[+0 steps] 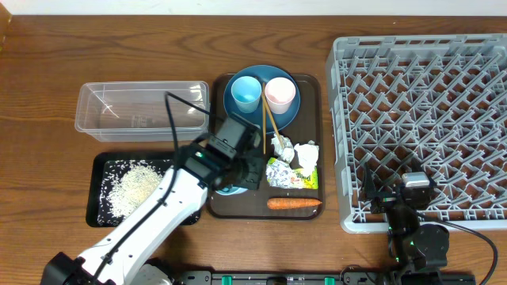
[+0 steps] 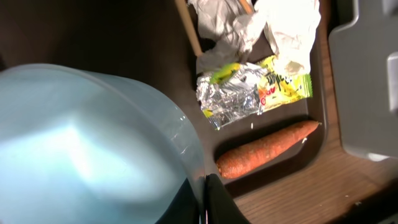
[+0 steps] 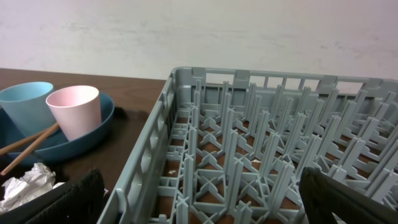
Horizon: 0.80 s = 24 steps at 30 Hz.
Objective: Sort waste into correct bins and load items into the dishwasher rack
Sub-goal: 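Carry the empty bowl back and set it on the brown tray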
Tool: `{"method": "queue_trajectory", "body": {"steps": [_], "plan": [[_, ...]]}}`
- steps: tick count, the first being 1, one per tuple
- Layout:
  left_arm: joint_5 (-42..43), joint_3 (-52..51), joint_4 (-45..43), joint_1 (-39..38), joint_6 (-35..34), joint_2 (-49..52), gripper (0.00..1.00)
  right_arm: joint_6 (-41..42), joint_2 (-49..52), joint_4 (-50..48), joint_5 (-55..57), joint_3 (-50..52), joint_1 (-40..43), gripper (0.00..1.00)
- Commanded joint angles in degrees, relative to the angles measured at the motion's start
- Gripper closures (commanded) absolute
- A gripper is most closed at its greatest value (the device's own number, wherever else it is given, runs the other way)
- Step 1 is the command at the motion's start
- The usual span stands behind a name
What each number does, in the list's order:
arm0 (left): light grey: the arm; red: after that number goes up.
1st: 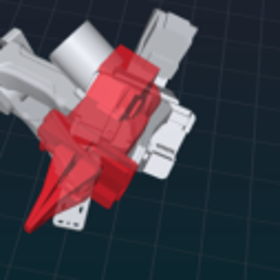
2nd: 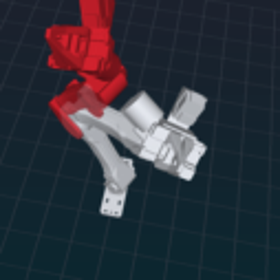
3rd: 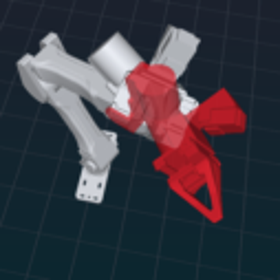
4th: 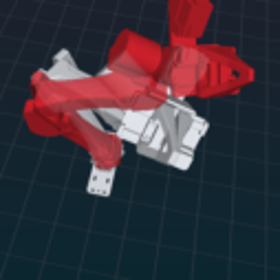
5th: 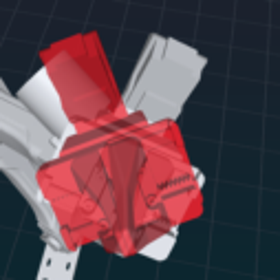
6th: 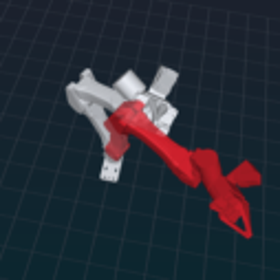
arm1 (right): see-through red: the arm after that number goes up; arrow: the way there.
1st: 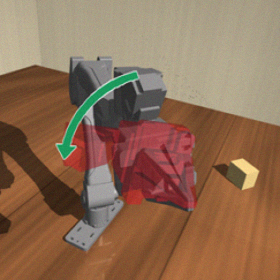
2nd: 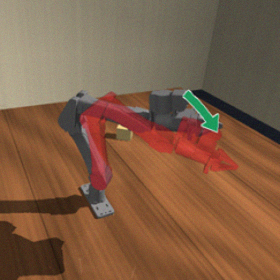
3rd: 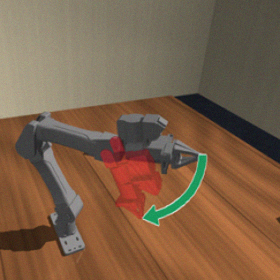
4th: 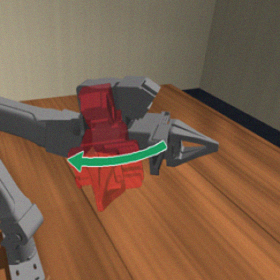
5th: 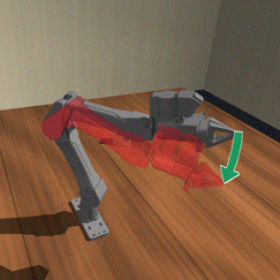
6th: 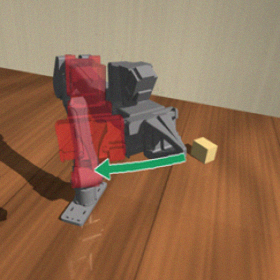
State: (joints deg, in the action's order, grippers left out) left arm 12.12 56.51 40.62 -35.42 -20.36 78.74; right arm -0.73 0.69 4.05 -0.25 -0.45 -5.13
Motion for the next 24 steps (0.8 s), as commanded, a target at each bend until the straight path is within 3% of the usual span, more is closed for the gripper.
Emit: {"method": "queue_trajectory", "body": {"steps": [1, 13, 18, 24], "plan": [[-4.35, -0.9, -0.04, -2.03, -1.2, 1.81, 0.9, -1.07, -0.04, 0.2, -0.17, 0.15, 0.46, 0.01], [-4.48, -0.9, 0.24, -4.31, -1.18, 10.21, 0.86, -1.07, -0.02, 0.2, -0.2, 0.15, 0.46, 0.01], [-4.46, -0.9, 0.26, -4.31, -1.18, 10.14, 0.59, -1.07, -0.04, 0.2, -0.17, 0.15, 0.46, 0.01], [-4.46, 1.66, 2.49, -4.31, -1.16, 7.23, 0.53, -1.07, -0.04, 0.2, -0.17, 0.15, 0.46, 0.01]]}}
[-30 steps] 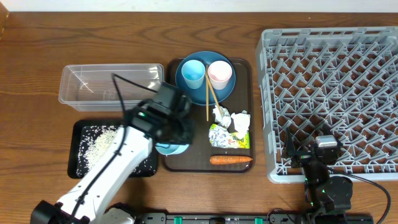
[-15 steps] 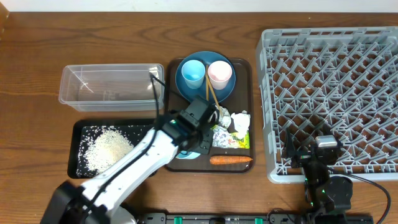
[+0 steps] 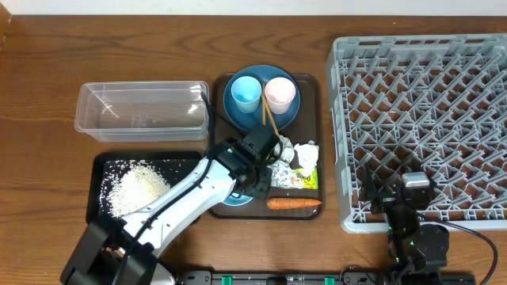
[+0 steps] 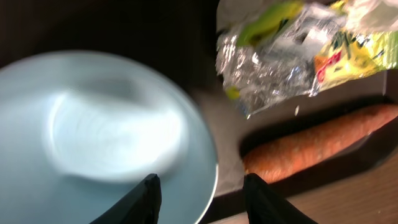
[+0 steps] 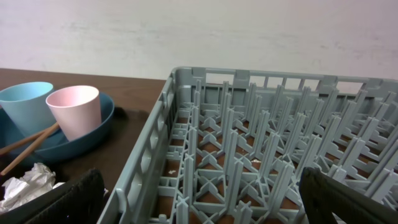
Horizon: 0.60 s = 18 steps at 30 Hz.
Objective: Sort waste into correct bins and load items into the dishwasher rack
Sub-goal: 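Carry the empty bowl back and set it on the brown tray, then grasp the yellow foil snack wrapper with the left gripper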
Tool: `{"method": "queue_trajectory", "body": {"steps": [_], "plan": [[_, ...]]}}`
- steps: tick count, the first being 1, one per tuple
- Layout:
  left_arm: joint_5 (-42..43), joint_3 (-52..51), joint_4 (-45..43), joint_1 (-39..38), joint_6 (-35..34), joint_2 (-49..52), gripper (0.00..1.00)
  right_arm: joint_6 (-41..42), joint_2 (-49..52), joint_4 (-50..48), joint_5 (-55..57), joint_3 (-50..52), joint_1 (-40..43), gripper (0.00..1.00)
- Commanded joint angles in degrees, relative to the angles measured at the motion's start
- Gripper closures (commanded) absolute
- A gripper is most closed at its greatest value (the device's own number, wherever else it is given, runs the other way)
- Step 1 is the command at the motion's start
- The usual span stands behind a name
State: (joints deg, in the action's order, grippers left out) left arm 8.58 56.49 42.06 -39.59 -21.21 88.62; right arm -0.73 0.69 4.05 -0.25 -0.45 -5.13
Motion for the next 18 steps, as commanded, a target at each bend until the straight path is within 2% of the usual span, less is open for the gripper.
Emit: {"method": "queue_trajectory", "body": {"steps": [1, 8, 18], "plan": [[-0.92, 2.27, 1.44, -0.13, -0.31, -3.39, 0.53, -1.07, -0.04, 0.2, -0.2, 0.15, 0.46, 0.01], [-0.87, 4.26, 1.75, -0.15, 2.1, -11.26, 0.47, -1.07, -0.02, 0.2, -0.2, 0.15, 0.46, 0.01], [-0.31, 3.67, -2.93, -5.9, 18.14, -9.4, 0.43, -1.07, -0.04, 0.2, -0.2, 0.15, 0.46, 0.01]]}}
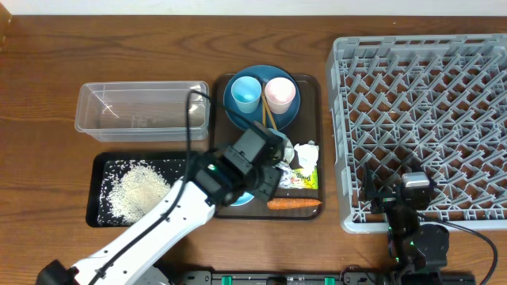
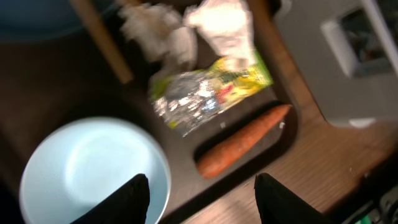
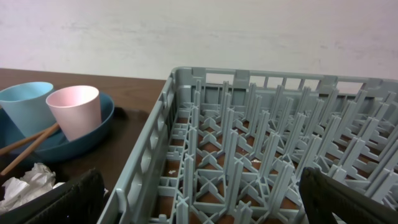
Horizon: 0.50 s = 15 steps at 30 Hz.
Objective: Sort waste into correct bins and load items into the dishwasher rack
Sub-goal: 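Grasp the yellow foil snack wrapper with the left gripper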
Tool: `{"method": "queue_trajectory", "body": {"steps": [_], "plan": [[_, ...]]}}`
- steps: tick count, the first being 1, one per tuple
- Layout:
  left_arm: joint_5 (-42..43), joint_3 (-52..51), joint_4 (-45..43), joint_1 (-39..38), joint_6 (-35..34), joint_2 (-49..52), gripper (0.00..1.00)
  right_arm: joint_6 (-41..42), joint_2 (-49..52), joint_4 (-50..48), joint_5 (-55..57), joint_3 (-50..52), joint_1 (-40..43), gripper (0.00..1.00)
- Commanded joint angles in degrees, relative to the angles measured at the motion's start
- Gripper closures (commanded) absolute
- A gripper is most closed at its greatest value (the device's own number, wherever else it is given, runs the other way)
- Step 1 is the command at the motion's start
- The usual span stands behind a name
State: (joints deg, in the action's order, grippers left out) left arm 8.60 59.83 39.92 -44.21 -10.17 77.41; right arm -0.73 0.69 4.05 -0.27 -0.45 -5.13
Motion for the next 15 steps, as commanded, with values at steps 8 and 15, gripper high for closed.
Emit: {"method": "queue_trajectory", "body": {"steps": [8, 15], "plan": [[-6.71, 0.33, -3.41, -1.75, 10.16, 9.03, 0.43, -1.07, -0.04, 0.2, -0.15, 0.15, 0.46, 0.01], [-6.75, 0.33, -5.7, -1.75, 10.43, 12.52, 0.43, -1.07, -0.04, 0.2, -0.15, 0.15, 0.46, 0.01]]}}
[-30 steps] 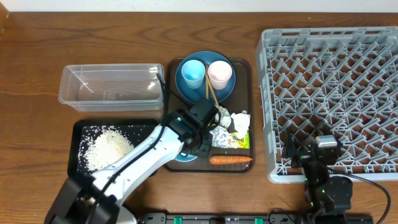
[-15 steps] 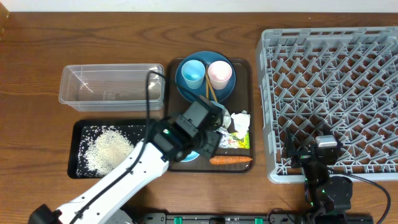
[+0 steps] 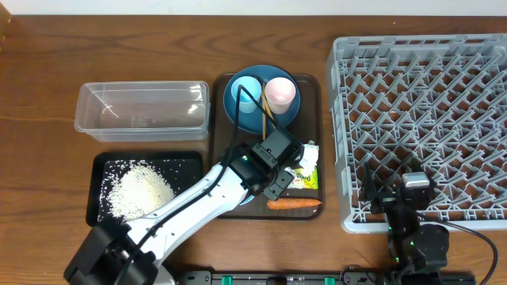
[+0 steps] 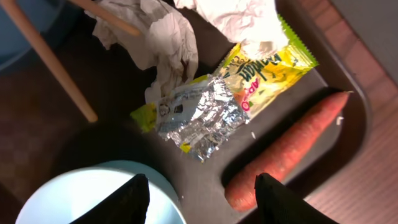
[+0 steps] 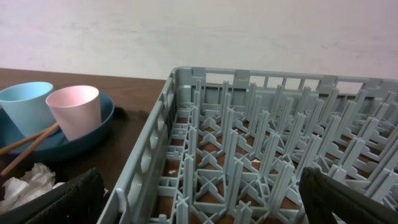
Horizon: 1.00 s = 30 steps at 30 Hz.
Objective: Sort waste into correct bins and load items into the dishwasher rack
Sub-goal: 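Grasp the yellow foil snack wrapper with the left gripper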
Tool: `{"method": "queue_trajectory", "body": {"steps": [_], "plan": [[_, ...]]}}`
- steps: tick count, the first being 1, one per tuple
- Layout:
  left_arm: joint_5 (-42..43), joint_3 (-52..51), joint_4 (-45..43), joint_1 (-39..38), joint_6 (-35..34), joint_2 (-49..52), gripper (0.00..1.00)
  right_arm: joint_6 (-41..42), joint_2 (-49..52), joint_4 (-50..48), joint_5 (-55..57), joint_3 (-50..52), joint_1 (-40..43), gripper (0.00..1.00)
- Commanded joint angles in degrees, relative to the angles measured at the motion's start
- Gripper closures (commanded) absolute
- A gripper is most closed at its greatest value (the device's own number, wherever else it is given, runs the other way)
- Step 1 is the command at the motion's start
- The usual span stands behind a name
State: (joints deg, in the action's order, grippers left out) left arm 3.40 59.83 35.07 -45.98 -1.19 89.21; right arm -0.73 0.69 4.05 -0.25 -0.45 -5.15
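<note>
My left gripper [image 3: 277, 169] hangs open and empty over the front of the brown tray [image 3: 310, 87]. In its wrist view the left gripper [image 4: 208, 202] is just above a silver and yellow wrapper [image 4: 217, 106], with the carrot [image 4: 286, 149] to its right and a light-blue bowl [image 4: 93, 199] to its left. Crumpled tissue [image 4: 161, 37] lies farther back. The blue plate [image 3: 238, 111] holds a blue cup [image 3: 247, 89], a pink cup [image 3: 280, 93] and chopsticks [image 3: 264, 119]. My right gripper [image 3: 413, 198] stands open at the front edge of the grey dishwasher rack [image 3: 420, 119].
A clear plastic bin [image 3: 142, 109] stands left of the tray. In front of it a black tray [image 3: 103, 170] holds a heap of rice [image 3: 142, 188]. The right wrist view looks across the rack [image 5: 249, 155] toward the pink cup [image 5: 74, 109].
My left gripper has come lower and a little to the right, now close above the wrapper and carrot. It stays open and holds nothing. The right arm has not moved.
My left gripper was first close against the light-blue bowl at the tray's front left. Then it stood open at the bowl's rim. After that it was higher, with the bowl lying on the tray, and now it is low over the wrapper.
</note>
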Motion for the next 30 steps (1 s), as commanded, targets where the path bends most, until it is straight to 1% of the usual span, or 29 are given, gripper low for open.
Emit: {"method": "queue_trajectory", "body": {"steps": [1, 7, 11, 25, 30], "plan": [[-1.55, 0.33, -1.33, 0.02, 1.44, 0.92, 0.43, -1.07, -0.04, 0.2, -0.17, 0.15, 0.48, 0.01], [-1.68, 0.28, -3.41, 0.04, 1.62, 1.46, 0.43, -1.07, -0.04, 0.2, -0.17, 0.15, 0.48, 0.01], [-4.13, 0.28, -3.43, 0.02, 1.62, 1.46, 0.42, -1.07, -0.04, 0.2, -0.2, 0.15, 0.48, 0.01], [-2.38, 0.28, -3.43, 0.02, 1.4, 1.55, 0.42, -1.07, -0.04, 0.2, -0.2, 0.15, 0.48, 0.01], [-2.64, 0.28, -3.48, 0.02, 1.42, 3.43, 0.42, -1.07, -0.04, 0.2, -0.2, 0.15, 0.48, 0.01]]}}
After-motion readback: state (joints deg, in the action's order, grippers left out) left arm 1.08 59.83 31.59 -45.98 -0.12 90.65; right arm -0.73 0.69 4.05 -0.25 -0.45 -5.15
